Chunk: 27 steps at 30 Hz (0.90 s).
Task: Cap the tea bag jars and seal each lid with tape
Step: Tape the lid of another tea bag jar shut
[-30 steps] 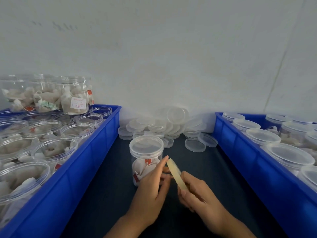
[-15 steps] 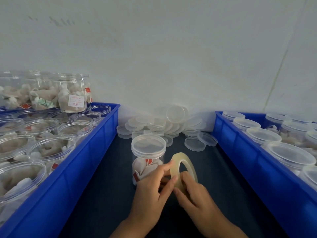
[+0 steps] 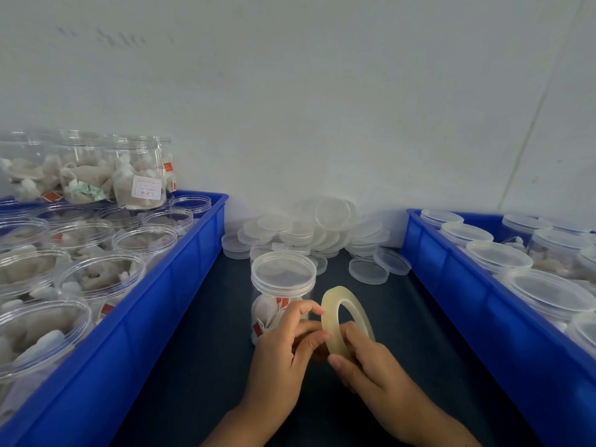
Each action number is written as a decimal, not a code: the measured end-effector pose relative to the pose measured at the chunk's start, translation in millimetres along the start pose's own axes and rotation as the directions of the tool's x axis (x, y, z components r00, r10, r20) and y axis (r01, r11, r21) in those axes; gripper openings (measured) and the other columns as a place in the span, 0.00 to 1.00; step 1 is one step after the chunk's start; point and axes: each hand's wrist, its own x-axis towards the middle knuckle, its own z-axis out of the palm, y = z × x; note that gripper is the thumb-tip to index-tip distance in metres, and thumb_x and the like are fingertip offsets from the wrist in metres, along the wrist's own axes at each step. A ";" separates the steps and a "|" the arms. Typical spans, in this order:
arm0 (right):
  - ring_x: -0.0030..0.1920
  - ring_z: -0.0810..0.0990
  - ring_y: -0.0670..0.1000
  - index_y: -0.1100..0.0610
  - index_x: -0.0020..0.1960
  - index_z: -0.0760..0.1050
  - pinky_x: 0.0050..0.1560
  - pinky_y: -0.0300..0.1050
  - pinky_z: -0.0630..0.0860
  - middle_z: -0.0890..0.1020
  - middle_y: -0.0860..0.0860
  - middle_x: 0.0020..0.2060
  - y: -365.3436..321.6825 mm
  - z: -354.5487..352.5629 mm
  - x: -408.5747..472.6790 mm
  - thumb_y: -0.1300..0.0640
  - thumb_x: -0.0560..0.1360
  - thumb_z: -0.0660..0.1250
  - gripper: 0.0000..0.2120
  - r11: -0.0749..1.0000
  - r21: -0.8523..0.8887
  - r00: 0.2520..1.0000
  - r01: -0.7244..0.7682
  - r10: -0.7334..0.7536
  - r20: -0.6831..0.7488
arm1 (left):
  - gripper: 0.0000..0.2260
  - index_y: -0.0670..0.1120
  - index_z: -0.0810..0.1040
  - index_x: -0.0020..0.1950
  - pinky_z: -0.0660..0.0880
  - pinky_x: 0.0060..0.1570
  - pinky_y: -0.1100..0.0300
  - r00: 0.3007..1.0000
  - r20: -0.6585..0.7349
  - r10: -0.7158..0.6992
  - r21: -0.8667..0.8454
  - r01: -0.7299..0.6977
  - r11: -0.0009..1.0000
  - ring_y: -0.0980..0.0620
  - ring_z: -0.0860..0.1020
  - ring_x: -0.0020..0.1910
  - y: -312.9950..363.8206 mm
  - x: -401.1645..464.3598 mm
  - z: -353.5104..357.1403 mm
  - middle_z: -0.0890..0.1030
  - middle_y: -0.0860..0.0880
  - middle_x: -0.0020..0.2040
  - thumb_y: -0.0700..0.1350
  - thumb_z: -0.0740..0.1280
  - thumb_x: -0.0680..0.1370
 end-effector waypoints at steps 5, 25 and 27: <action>0.40 0.77 0.49 0.45 0.50 0.66 0.42 0.49 0.77 0.77 0.49 0.39 4.3 1.5 0.9 0.45 0.79 0.59 0.05 0.999 -0.048 0.999 -0.017 0.019 0.038 | 0.03 0.53 0.75 0.47 0.81 0.40 0.62 1.000 -0.017 -0.001 0.020 0.002 1.000 0.59 0.83 0.40 -1.2 0.9 -1.2 0.84 0.58 0.42 0.51 0.65 0.74; 0.38 0.76 0.42 0.44 0.49 0.65 0.39 0.40 0.74 0.76 0.46 0.37 6.2 3.4 1.6 0.48 0.80 0.59 0.03 0.993 -0.118 0.996 -0.032 0.041 0.074 | 0.10 0.55 0.74 0.44 0.80 0.43 0.58 0.999 -0.018 0.036 0.143 -0.033 0.989 0.57 0.82 0.40 -3.0 0.0 -3.0 0.83 0.55 0.38 0.39 0.69 0.77; 0.37 0.75 0.42 0.44 0.48 0.65 0.39 0.40 0.73 0.76 0.46 0.36 6.2 2.9 1.7 0.48 0.80 0.59 0.03 0.993 -0.112 0.997 -0.027 0.034 0.064 | 0.14 0.58 0.73 0.44 0.79 0.43 0.61 0.999 -0.010 0.052 0.165 -0.050 0.985 0.58 0.82 0.40 -4.0 -0.6 -2.4 0.82 0.55 0.39 0.38 0.68 0.77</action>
